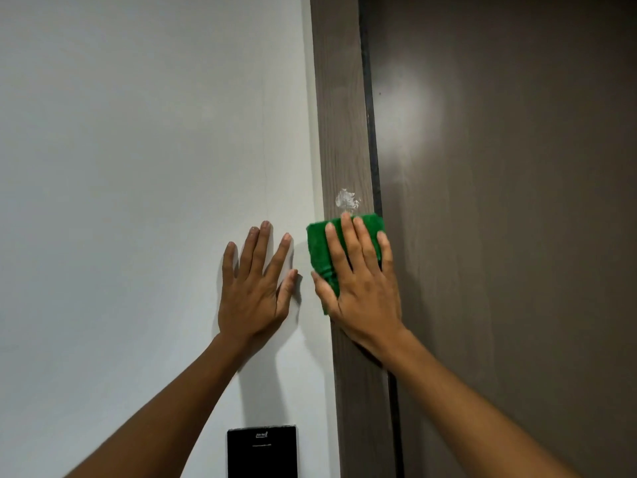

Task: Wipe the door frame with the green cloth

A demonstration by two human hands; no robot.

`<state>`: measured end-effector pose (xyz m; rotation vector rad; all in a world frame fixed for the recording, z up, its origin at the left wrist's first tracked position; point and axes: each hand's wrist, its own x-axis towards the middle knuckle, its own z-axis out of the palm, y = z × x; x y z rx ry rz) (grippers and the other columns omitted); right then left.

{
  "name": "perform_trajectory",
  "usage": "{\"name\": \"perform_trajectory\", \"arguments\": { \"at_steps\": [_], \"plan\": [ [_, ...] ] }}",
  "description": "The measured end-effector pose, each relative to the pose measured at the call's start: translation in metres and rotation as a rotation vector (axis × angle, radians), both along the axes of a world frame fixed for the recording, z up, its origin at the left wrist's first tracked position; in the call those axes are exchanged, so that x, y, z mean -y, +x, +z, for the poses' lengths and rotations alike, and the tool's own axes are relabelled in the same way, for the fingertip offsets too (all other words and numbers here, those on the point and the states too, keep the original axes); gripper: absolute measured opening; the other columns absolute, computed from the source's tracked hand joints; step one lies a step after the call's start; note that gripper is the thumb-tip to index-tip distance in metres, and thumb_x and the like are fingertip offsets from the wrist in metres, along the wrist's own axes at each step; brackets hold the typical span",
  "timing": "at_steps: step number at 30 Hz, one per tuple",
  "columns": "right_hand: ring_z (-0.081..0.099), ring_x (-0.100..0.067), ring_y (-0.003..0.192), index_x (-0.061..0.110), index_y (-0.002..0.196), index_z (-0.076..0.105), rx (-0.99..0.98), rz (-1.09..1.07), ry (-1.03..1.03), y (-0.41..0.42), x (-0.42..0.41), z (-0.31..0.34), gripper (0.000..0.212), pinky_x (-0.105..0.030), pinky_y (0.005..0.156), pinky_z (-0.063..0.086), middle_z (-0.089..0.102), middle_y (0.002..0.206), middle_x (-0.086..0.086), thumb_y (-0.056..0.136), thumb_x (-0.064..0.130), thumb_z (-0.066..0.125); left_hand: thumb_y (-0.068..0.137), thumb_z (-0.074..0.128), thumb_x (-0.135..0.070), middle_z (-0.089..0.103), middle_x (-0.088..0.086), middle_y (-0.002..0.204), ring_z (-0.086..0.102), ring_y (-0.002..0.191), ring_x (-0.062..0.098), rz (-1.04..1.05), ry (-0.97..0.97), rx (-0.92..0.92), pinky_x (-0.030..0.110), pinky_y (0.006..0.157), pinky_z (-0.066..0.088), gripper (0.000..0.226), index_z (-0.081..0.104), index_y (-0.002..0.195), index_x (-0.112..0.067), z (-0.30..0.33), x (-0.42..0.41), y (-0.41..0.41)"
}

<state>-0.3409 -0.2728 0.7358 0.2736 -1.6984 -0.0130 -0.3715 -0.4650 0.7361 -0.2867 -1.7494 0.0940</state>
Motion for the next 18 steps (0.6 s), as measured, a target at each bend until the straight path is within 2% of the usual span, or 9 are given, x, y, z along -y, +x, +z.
{"name": "perform_trajectory", "arguments": {
  "at_steps": [3,7,11,14,18],
  "plan": [
    [0.005,-0.024,0.151,0.017,0.154,0.011,0.016,-0.012,-0.043,-0.001,0.007,-0.001,0.073,-0.048,0.122,0.005,0.011,0.163,-0.01,0.095,0.055,0.034,0.099,0.02,-0.052,0.006,0.008,0.166,0.002,0.153,0.023,0.0,0.0,0.017,0.052,0.123,0.004,0.062,0.014,0.155,-0.026,-0.001,0.0,0.0],
    [0.007,-0.024,0.15,0.017,0.154,0.011,0.051,-0.013,-0.032,0.001,0.01,-0.062,0.074,-0.048,0.122,0.004,0.01,0.163,-0.009,0.094,0.052,0.038,0.097,0.025,-0.052,0.015,0.01,0.164,0.01,0.152,0.024,-0.06,0.023,0.031,0.052,0.122,0.009,0.06,0.027,0.152,-0.025,0.017,0.001,0.007],
    [0.012,-0.02,0.15,0.018,0.153,0.017,0.097,-0.004,0.001,0.008,-0.004,-0.11,0.073,-0.045,0.122,0.006,0.013,0.163,-0.004,0.093,0.054,0.039,0.097,0.024,-0.051,0.009,0.01,0.165,0.006,0.153,0.024,-0.053,0.064,0.032,0.053,0.122,0.01,0.063,0.02,0.154,-0.025,0.026,0.001,0.01],
    [0.01,-0.022,0.15,0.016,0.153,0.017,0.073,0.029,-0.087,0.007,-0.005,-0.079,0.072,-0.046,0.122,0.006,0.015,0.162,-0.007,0.094,0.055,0.034,0.098,0.024,-0.052,0.006,0.008,0.166,0.002,0.153,0.023,-0.038,0.056,-0.003,0.052,0.123,0.009,0.063,0.016,0.155,-0.026,0.024,0.002,0.005],
    [0.001,-0.022,0.151,0.014,0.154,0.01,-0.004,0.075,-0.25,0.005,0.001,0.017,0.074,-0.047,0.123,-0.002,0.006,0.163,-0.008,0.095,0.053,0.035,0.098,0.022,-0.053,0.006,0.007,0.166,0.001,0.153,0.023,-0.018,0.052,-0.023,0.051,0.123,0.008,0.064,0.014,0.155,-0.027,0.025,0.004,0.0]
  ]
}}
